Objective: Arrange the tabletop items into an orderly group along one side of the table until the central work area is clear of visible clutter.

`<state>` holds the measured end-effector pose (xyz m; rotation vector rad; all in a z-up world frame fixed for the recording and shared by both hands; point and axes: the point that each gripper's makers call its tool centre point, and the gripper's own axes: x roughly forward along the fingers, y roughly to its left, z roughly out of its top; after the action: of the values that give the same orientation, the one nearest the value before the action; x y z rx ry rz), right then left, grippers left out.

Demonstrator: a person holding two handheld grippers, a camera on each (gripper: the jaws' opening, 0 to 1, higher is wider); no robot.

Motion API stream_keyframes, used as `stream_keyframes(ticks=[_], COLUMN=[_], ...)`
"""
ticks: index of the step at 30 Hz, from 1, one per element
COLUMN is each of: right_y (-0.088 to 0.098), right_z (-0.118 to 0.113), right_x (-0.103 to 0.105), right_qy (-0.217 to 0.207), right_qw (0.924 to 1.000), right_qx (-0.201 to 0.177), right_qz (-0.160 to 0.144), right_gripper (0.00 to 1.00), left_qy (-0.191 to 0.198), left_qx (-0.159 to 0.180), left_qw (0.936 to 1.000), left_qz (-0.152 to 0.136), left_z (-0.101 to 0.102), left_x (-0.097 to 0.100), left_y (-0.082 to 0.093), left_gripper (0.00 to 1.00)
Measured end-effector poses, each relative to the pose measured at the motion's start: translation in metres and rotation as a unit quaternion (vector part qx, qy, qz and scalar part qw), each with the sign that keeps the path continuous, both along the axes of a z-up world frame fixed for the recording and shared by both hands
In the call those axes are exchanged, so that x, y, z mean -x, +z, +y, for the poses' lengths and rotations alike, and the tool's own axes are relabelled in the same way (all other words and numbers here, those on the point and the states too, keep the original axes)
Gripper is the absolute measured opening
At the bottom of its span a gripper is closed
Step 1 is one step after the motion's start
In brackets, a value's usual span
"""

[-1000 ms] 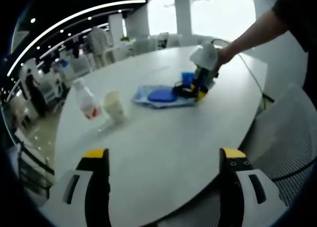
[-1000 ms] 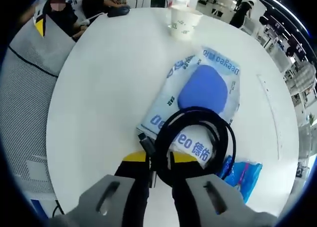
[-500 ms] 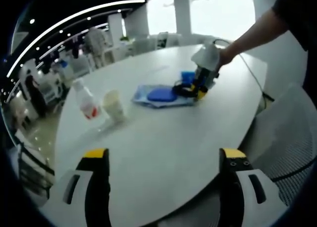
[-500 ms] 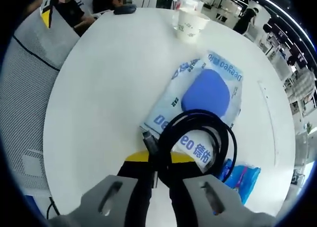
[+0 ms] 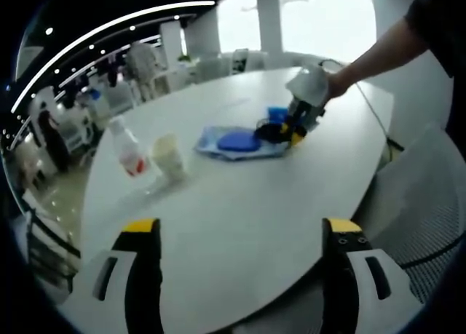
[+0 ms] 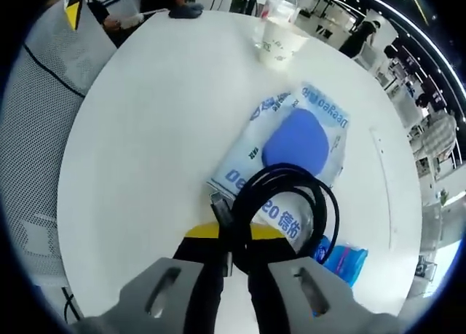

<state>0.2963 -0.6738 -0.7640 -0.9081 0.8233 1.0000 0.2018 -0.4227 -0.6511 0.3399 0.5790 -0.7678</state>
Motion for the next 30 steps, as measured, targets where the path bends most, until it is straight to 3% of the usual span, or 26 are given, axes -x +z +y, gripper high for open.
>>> stream_keyframes(ticks=[30], right_y=[0.051], right_z=[0.003], right_x=[-0.006], right_qy=[-0.008], right_qw=[0.9979], right_qx=[-0.022], right_qz=[-0.061], right_gripper=[0.09], left_qy=[-0.008], left_qx=[-0.002], left_qw=[1.0000], left_qz=[-0.003], left_z=[-0.002], left_x=[0.003], left_y=[0.001], left_gripper=[0.88])
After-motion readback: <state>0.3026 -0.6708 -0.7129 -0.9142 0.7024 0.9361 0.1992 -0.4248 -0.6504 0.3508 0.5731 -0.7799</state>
